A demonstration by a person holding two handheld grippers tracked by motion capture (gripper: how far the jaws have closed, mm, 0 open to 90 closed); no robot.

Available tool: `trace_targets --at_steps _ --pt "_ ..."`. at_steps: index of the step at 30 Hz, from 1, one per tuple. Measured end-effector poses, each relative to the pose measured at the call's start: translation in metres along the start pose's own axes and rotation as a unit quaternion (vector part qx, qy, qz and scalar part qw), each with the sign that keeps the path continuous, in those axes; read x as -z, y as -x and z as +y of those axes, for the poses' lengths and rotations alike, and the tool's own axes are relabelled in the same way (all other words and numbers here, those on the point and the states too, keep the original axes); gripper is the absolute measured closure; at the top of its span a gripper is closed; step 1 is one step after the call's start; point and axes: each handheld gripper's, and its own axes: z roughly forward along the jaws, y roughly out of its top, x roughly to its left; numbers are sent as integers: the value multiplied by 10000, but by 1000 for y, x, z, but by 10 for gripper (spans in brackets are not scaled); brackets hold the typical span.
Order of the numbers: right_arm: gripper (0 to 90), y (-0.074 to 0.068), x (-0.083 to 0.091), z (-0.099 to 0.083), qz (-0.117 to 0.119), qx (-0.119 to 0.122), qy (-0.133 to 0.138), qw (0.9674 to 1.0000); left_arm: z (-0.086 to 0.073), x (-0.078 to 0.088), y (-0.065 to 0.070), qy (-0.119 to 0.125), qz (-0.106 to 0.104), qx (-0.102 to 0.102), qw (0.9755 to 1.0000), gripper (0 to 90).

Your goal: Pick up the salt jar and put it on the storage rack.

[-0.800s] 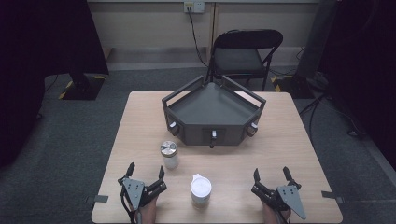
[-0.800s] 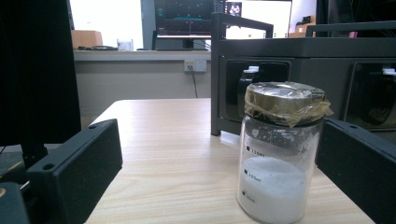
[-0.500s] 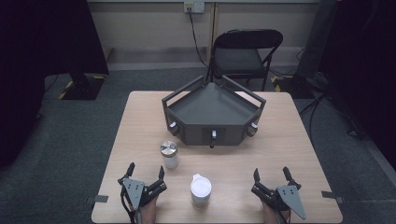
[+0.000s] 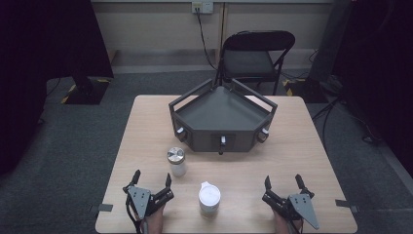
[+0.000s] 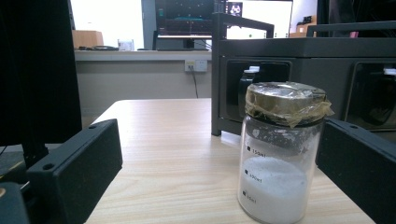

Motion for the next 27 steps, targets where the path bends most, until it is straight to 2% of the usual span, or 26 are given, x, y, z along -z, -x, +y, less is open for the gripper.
trace_targets --at_steps 9,17,27 --pt "3 0 0 0 -7 2 0 10000 0 0 0 -1 -6 -1 10000 0" --pt "3 0 0 0 -9 1 -2 10000 0 -1 -4 -1 -124 7 9999 0" --pt "3 -1 0 0 -15 0 -2 10000 3 -2 -7 60 -222 138 9996 0"
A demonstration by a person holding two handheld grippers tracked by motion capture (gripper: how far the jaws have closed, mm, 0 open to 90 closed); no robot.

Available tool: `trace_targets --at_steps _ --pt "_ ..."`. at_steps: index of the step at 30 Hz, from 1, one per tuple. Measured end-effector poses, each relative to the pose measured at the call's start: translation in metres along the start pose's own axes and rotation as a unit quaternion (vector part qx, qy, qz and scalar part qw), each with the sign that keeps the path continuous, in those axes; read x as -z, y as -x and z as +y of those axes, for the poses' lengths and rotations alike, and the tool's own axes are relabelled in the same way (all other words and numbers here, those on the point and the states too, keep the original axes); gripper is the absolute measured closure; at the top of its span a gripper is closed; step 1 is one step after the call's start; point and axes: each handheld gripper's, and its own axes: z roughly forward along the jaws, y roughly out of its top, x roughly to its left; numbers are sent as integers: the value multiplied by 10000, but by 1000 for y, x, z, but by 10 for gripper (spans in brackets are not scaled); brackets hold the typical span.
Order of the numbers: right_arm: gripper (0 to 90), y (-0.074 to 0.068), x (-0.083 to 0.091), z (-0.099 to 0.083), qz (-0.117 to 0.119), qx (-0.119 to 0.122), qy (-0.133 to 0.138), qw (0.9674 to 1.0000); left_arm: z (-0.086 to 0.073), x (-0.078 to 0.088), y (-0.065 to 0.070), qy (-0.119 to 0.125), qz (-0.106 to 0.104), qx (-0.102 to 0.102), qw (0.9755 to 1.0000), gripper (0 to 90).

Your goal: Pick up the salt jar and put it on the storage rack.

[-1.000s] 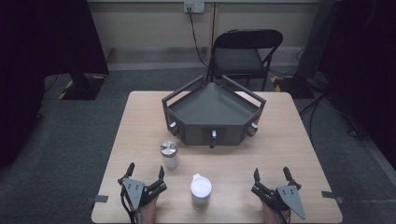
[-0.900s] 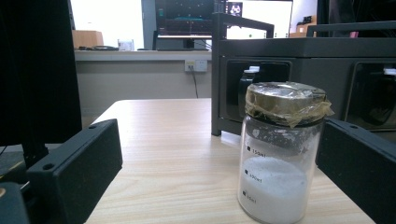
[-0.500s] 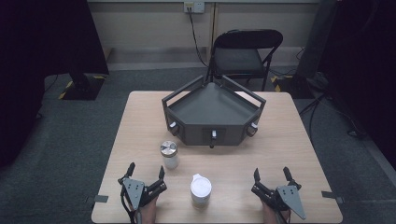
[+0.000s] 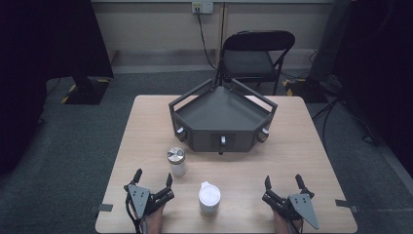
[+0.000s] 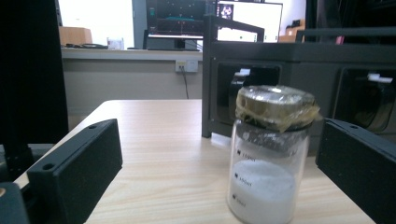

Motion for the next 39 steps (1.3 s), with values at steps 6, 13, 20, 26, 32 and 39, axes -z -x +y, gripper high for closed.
trace_targets --at_steps 6,13,20,26,32,39 --pt "3 0 0 0 -7 2 0 10000 7 -2 -4 169 -134 28 9998 0" --pt "3 0 0 0 -8 2 1 10000 16 -2 -3 292 -216 51 9993 0" --pt "3 0 0 0 -12 3 2 10000 26 -10 0 247 -383 27 9990 0" --pt "3 0 0 0 -14 3 2 10000 32 -18 4 216 -557 -2 9982 0" --pt "3 -1 0 0 -15 6 4 10000 34 -30 7 113 -714 -1 9974 2" --pt "3 -1 0 0 -17 8 6 10000 31 -41 13 -40 -697 -29 9976 19"
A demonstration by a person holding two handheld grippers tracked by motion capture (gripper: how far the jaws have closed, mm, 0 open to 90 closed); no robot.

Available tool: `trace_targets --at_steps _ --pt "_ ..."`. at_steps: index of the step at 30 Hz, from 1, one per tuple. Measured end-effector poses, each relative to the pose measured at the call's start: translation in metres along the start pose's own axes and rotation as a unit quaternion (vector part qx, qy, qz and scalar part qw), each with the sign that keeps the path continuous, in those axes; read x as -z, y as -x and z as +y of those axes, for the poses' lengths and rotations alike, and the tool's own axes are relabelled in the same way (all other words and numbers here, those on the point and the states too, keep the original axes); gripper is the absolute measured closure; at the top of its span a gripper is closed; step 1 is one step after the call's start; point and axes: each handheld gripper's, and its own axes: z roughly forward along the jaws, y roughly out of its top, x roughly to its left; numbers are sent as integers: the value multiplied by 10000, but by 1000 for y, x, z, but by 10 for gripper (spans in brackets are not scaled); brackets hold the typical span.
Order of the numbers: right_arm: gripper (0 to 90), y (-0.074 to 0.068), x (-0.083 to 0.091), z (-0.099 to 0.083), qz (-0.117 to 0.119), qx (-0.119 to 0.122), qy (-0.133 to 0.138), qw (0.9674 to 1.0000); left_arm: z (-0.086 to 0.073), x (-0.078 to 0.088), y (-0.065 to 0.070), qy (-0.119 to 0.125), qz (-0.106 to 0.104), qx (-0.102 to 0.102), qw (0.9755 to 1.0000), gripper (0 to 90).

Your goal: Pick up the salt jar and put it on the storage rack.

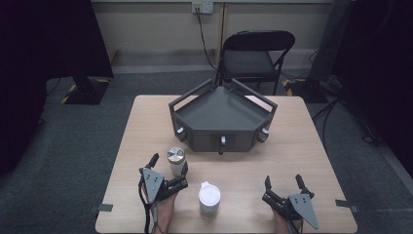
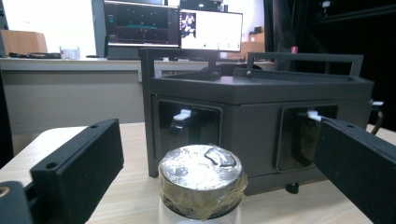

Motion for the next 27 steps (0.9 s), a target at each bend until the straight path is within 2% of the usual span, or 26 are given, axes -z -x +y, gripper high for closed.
trace_targets --at_steps 5,13,15,18,21,22,23,27 --pt "3 0 0 0 -3 4 2 10000 -2 -11 3 -193 163 -11 9997 43" --pt "3 0 0 0 -5 5 3 10000 -4 -24 6 -302 240 15 9993 72" --pt "3 0 0 0 -8 5 2 10000 -4 -27 9 -347 324 2 9989 80" --pt "3 -1 0 0 -15 5 6 10000 -6 -31 10 -375 359 78 9986 105" --pt "3 -1 0 0 -16 6 6 10000 -8 -36 12 -456 372 40 9983 135" --pt "3 -1 0 0 -14 6 6 10000 -7 -36 15 -496 457 -16 9977 141" --pt "3 -1 0 0 -14 7 8 10000 -8 -36 19 -487 560 -43 9972 151" --pt "3 0 0 0 -9 5 4 10000 -10 -37 21 -455 544 35 9975 212"
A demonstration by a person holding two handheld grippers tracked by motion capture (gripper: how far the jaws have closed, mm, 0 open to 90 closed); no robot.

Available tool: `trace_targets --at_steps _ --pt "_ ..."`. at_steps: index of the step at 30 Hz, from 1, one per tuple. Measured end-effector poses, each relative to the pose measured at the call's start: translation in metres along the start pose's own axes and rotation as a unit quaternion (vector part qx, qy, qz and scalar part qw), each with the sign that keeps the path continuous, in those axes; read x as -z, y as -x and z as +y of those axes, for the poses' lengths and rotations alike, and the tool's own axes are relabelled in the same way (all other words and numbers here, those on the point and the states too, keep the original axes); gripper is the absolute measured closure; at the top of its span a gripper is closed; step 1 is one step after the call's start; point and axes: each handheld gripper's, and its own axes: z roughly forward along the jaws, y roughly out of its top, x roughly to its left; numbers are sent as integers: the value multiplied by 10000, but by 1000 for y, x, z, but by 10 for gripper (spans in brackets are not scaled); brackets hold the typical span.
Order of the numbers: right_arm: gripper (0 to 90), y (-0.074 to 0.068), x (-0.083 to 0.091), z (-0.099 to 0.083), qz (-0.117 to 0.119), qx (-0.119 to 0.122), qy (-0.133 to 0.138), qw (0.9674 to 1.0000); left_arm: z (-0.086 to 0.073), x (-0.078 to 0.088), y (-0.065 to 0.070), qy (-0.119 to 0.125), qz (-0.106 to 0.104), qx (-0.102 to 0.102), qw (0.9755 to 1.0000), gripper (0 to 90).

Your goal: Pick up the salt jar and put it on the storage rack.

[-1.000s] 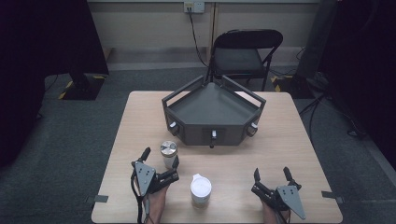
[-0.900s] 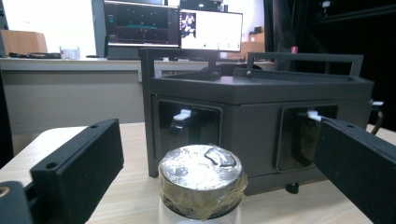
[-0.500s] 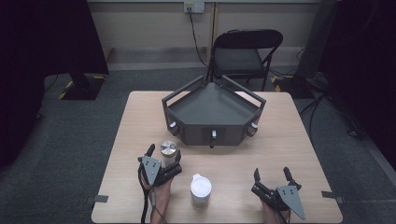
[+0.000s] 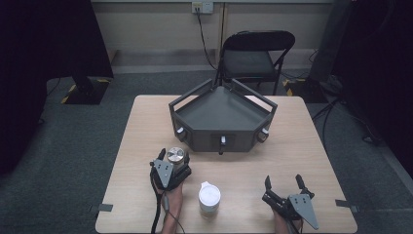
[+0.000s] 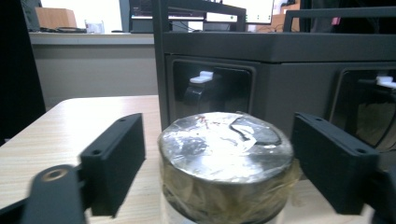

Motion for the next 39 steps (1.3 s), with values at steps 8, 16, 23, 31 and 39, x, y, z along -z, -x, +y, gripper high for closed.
trace_targets --at_steps 8,16,23,31,39 --pt "3 0 0 0 10 0 2 10000 -1 -3 -2 -77 -37 133 9999 257" --pt "3 0 1 0 13 1 5 10000 -1 -4 -2 -126 -34 129 9998 341" --pt "3 0 1 0 11 -1 1 10000 -1 -5 -1 -112 -26 99 9999 347" --pt "3 0 1 0 16 0 1 10000 -1 -4 0 -107 -5 141 9998 348" --pt "3 0 1 0 14 0 1 10000 0 -3 0 -133 -9 179 9998 348"
